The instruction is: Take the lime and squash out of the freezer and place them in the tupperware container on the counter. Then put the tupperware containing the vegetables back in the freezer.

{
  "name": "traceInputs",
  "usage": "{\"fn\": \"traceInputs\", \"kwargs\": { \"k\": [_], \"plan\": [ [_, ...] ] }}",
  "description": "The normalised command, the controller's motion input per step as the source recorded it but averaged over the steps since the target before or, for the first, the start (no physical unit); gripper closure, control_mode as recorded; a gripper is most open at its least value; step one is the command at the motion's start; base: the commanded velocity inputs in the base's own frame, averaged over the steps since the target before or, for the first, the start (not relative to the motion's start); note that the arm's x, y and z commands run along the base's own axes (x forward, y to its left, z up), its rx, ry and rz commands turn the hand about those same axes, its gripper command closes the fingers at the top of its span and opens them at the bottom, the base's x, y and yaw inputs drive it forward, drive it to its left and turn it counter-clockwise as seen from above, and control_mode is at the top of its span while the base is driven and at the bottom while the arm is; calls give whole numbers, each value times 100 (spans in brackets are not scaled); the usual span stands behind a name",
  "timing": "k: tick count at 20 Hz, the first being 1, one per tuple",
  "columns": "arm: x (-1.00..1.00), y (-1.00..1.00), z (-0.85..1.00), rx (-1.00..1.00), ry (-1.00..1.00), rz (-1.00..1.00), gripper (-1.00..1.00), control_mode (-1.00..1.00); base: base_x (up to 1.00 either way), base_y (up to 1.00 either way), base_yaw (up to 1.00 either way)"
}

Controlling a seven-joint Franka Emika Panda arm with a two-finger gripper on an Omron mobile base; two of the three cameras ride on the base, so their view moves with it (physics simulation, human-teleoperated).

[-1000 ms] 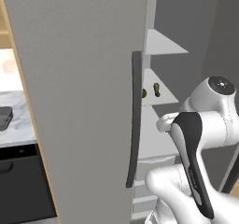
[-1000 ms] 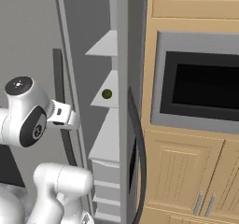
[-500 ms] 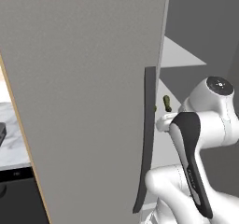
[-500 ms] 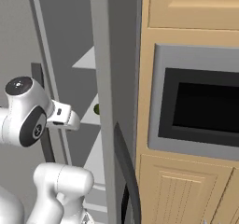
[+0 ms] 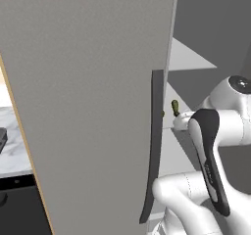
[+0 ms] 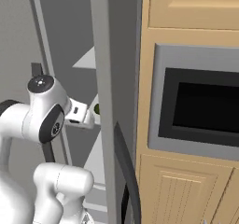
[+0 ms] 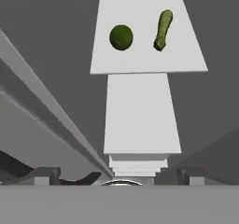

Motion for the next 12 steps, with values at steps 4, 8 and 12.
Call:
{"fn": "traceInputs", "kwargs": {
  "k": [4,8,12],
  "plan": [
    [55,-47,0,1,-4,-11,-100,-100,0,0,0],
    [73,-21,0,0,-1,-13,-100,-100,0,0,0],
    [79,-21,0,0,0,-14,-100,-100,0,0,0]
  ]
}}
